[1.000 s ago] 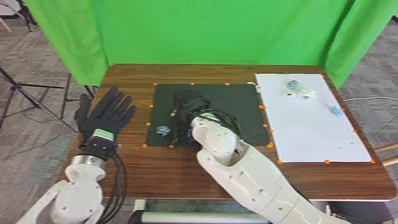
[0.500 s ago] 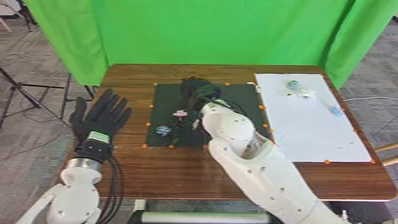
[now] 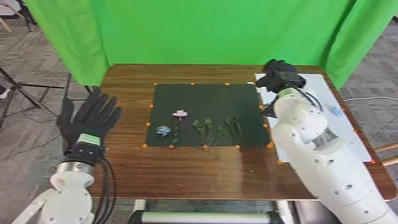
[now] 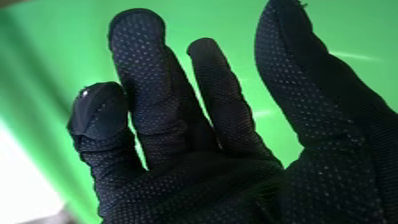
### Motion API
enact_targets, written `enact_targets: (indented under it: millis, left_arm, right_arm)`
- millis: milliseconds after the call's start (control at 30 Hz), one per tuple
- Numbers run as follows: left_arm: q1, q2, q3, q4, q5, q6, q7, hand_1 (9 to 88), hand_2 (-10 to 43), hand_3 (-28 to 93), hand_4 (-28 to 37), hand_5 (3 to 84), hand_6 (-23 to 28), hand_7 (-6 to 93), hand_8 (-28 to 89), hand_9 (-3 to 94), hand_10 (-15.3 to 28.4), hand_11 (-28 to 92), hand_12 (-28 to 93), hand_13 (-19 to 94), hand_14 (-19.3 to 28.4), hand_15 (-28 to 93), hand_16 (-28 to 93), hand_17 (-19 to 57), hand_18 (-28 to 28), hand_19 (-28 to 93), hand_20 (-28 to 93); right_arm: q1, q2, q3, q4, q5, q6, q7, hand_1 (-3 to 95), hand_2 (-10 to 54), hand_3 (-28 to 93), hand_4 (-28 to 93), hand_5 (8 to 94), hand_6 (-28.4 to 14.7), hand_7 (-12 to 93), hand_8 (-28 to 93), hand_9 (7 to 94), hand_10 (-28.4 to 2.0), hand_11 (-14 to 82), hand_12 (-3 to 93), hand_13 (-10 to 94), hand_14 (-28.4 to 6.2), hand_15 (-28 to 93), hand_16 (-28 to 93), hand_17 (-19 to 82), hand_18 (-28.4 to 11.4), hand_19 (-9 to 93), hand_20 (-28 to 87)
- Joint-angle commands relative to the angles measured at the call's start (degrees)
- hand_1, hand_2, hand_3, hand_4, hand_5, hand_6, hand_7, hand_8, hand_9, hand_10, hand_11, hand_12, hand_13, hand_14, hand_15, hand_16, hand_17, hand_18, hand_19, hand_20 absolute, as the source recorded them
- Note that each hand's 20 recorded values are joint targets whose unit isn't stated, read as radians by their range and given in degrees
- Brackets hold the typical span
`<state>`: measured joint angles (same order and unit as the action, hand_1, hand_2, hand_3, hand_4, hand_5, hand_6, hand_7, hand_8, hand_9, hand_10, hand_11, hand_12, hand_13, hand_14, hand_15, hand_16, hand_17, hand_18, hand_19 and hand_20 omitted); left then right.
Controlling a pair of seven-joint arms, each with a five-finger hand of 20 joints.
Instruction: Arrange flowers
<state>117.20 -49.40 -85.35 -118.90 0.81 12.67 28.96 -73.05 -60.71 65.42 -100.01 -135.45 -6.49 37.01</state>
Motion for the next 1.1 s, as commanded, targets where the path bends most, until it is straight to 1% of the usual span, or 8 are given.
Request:
enact_targets:
  millis: [33, 100, 133, 433, 533, 667, 800, 1100]
  left_arm:
    - [2.13, 0.69, -0.87, -0.89, -0.68, 0.16, 2.32, 21.3, 18.0, 69, -28.3, 39.4, 6.7, 14.7, -10, 33.3, 13.2, 21, 9, 24, 14.1, 38, -9, -4.3, 13.5, 36, 9]
    - [2.63, 0.55, -1.11, -0.86, -0.77, -0.09, 2.33, 20.9, 17.9, 70, -28.3, 39.6, 6.7, 14.7, -10, 33.6, 13.1, 21, 10, 25, 14.2, 38, -9, -4.3, 13.5, 36, 10]
    - [2.87, 0.66, -1.03, -1.04, -1.62, -0.09, 2.83, 20.9, 17.8, 70, -28.3, 39.7, 6.8, 14.7, -10, 33.8, 13.0, 21, 10, 25, 14.1, 38, -9, -4.3, 13.6, 36, 10]
    - [2.32, 0.40, -0.49, -0.93, -0.81, -0.41, 2.65, 21.7, 17.4, 71, -28.3, 39.9, 6.8, 14.6, -9, 34.2, 13.2, 22, 10, 25, 14.4, 38, -9, -4.2, 13.7, 36, 10]
    - [2.40, 0.19, -0.60, -1.17, -0.30, 0.92, 2.36, 21.8, 17.4, 70, -28.3, 39.9, 6.8, 14.6, -9, 33.6, 13.1, 21, 10, 25, 14.3, 38, -8, -4.2, 13.7, 36, 10]
    - [2.35, -0.01, -0.80, -1.09, 0.18, 0.85, 1.87, 22.0, 17.2, 71, -28.3, 39.4, 6.9, 14.7, -9, 31.2, 12.9, 21, 10, 25, 14.3, 38, -8, -4.2, 13.7, 36, 10]
    - [2.50, -0.21, -0.83, -1.09, 0.18, 0.87, 1.73, 22.3, 17.0, 71, -28.3, 39.0, 7.0, 14.9, -9, 30.2, 12.8, 21, 10, 25, 14.3, 38, -8, -4.2, 13.7, 36, 10]
    - [1.87, -0.47, -0.33, -0.78, 0.30, 0.45, 1.04, 22.6, 16.8, 71, -28.3, 39.1, 7.1, 15.2, -9, 30.9, 13.1, 22, 10, 25, 14.3, 39, -8, -4.1, 13.6, 35, 10]
  right_arm:
    - [-2.25, 10.47, 8.84, 4.67, 4.80, -2.45, 5.72, 40.2, -9.5, 79, -25, 49.4, -8.1, 12, -10, 47.1, -18.1, 8.8, 13.2, 65, -12.7, 61, 21, 42, -22.3, 93, 36]
    - [-1.60, 10.62, 8.96, 6.25, 5.46, -2.82, 5.90, 40.2, -9.5, 79, -25, 48.3, -7.9, 12, -10, 45.7, -17.9, 8.3, 12.9, 65, -12.9, 62, 21, 42, -22.4, 93, 36]
    - [-1.03, 10.52, 8.98, 7.46, 5.27, -3.50, 5.11, 40.2, -9.5, 79, -26, 47.7, -7.9, 12, -10, 44.7, -17.6, 7.9, 12.7, 65, -12.9, 62, 21, 42, -22.4, 93, 36]
    - [4.84, 10.92, 6.20, 15.49, 8.27, -10.67, 8.07, 39.0, -9.5, 79, -26, 42.2, -8.7, 9, -9, 37.6, -17.9, 8.6, 10.2, 63, -14.5, 68, 21, 41, -22.8, 93, 35]
    - [5.73, 10.89, 5.45, 17.44, 8.49, -11.52, 9.06, 39.0, -9.5, 78, -26, 41.4, -9.1, 9, -9, 36.5, -18.2, 8.6, 9.8, 63, -14.6, 69, 21, 41, -23.1, 93, 34]
    - [5.37, 10.75, 5.90, 18.47, 9.91, -13.63, 10.67, 39.1, -9.5, 78, -27, 40.5, -10.1, 9, -9, 35.1, -22.6, 8.0, 9.5, 63, -14.1, 67, 19, 41, -22.9, 93, 33]
    - [5.40, 10.25, 5.62, 19.63, 10.41, -16.04, 12.72, 39.7, -9.5, 77, -28, 41.1, -10.5, 8, -9, 37.6, -24.3, 8.1, 9.1, 65, -13.2, 64, 18, 42, -22.9, 93, 33]
    - [4.61, 9.24, 5.02, 21.15, 10.25, -17.07, 12.12, 45.4, -9.5, 76, -28, 50.9, -8.1, 11, -10, 54.7, -18.2, 11.1, 11.1, 71, -11.1, 59, 19, 44, -22.3, 93, 37]
